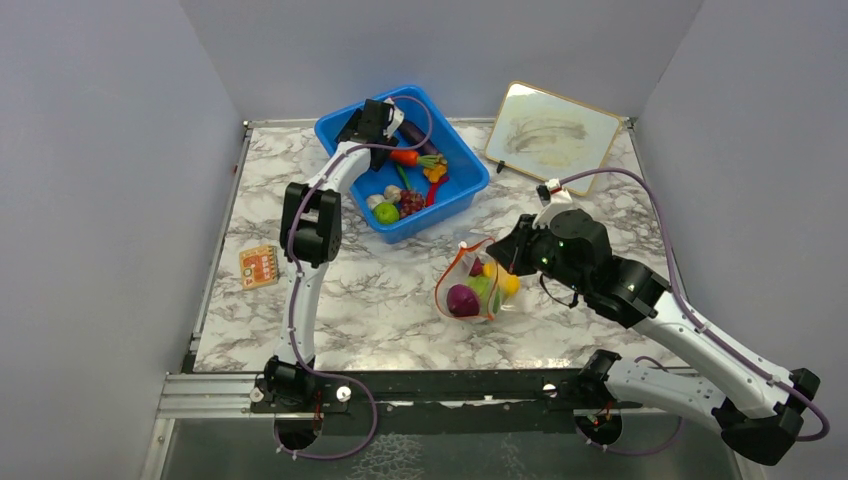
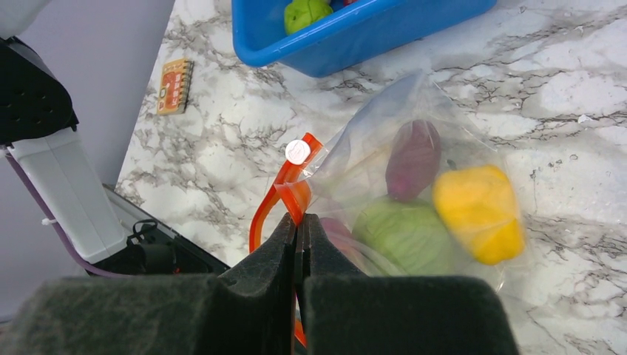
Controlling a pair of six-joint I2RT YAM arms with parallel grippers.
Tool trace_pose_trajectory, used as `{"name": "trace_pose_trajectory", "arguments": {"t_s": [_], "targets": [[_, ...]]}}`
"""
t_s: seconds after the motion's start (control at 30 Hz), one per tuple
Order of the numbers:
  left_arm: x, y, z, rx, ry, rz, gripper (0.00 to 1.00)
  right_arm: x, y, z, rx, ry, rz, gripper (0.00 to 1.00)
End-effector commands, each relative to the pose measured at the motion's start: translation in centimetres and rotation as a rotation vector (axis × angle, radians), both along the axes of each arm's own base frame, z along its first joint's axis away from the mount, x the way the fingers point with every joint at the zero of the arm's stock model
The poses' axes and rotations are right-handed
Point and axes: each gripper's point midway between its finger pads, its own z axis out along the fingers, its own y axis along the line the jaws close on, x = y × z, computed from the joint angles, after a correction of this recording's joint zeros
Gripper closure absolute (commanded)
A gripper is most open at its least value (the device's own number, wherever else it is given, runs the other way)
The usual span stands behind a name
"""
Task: Place the food in the zip-top bag and seal the zipper
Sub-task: Pick up the fake vegetable from the bin.
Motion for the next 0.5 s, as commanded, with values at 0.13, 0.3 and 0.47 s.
{"name": "trace_pose_trajectory", "arguments": {"t_s": [0.13, 0.3, 0.47], "targets": [[1.41, 0.66, -0.56, -0.005, -0.019, 0.007, 0.19, 0.78, -0.14, 1.91, 0.027, -0.048, -0.033, 0.99], [1.48, 0.55, -0.43, -0.012, -0.025, 0.003, 0.3, 0.76, -0.07, 1.76, 0.032, -0.046, -0.033, 0.99], [1.14, 0.49, 0.09, -0.025, -0.033, 0.003, 0.41, 0.79, 0.03, 1.48, 0.034, -0.042, -0.032, 0.99]]}}
